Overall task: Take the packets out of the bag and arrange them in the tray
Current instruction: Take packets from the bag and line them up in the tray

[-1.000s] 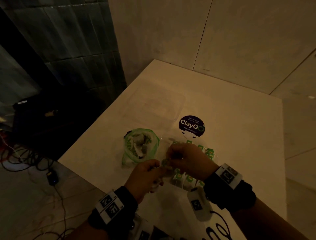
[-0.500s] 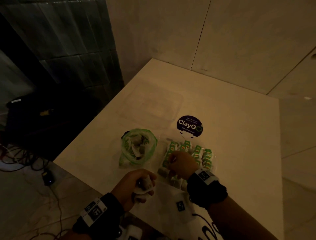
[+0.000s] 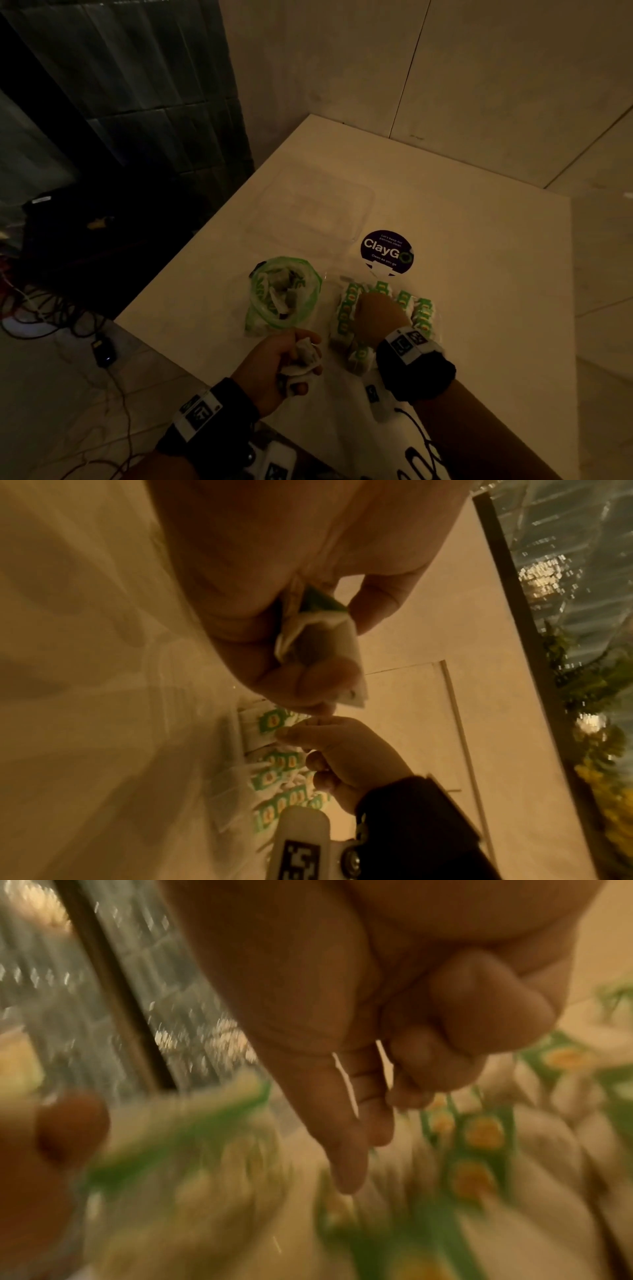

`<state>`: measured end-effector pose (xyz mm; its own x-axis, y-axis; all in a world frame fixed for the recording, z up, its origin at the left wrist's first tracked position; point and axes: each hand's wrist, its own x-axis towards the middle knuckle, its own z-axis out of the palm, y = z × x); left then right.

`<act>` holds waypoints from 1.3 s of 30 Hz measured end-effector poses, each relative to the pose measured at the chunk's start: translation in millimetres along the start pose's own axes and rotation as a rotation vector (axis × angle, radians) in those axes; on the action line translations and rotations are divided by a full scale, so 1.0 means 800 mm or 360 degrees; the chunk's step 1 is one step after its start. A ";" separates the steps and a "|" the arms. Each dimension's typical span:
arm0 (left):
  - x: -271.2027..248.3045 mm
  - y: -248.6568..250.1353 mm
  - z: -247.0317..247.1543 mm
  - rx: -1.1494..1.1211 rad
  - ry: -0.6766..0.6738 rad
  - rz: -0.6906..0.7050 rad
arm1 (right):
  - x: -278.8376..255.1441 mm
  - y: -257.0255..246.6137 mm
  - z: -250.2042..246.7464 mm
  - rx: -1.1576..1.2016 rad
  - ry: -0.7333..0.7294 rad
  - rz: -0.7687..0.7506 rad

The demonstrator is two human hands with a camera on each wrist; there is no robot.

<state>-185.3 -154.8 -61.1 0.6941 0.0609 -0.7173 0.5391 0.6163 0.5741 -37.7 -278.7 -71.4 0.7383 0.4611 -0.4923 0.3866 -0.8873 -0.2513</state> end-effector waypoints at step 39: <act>-0.001 -0.004 0.032 0.0227 -0.0015 0.0384 | -0.074 0.005 -0.023 0.1553 -0.0107 -0.0339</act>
<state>-175.0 -176.9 -52.0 0.8145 0.1850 -0.5499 0.4190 0.4681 0.7780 -70.0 -309.9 -28.0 0.6618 0.6365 -0.3961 -0.1379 -0.4160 -0.8989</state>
